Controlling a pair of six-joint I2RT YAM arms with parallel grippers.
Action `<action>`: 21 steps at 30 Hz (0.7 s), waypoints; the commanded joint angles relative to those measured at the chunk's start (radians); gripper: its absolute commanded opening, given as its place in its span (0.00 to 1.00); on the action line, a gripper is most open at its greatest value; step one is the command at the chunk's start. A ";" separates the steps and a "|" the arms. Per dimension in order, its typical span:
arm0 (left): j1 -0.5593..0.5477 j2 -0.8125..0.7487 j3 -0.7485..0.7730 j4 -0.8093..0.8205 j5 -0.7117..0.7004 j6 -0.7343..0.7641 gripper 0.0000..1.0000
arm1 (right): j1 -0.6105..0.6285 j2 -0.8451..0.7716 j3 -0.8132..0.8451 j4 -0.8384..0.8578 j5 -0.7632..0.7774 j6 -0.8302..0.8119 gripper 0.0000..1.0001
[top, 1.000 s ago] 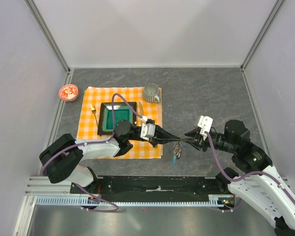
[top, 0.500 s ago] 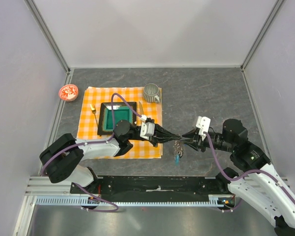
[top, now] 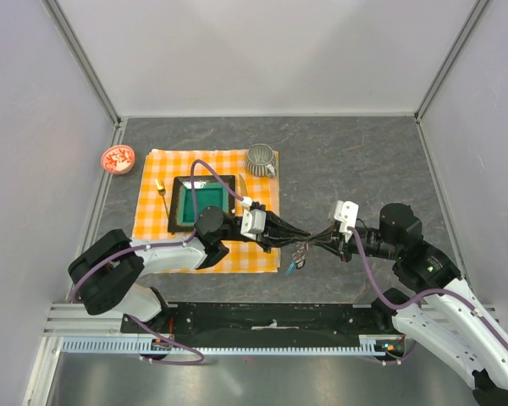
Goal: Put the keys on the keyring
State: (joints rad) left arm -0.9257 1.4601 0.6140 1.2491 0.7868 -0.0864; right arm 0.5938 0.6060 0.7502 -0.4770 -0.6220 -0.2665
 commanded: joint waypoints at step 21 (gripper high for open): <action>0.001 -0.095 0.243 -0.737 -0.021 0.286 0.42 | 0.029 0.238 0.321 -0.365 0.151 -0.231 0.00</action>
State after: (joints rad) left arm -0.9249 1.3327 0.8078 0.5613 0.7097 0.1745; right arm 0.6136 0.8482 1.0092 -0.8608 -0.4709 -0.4709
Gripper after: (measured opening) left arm 0.438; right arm 0.010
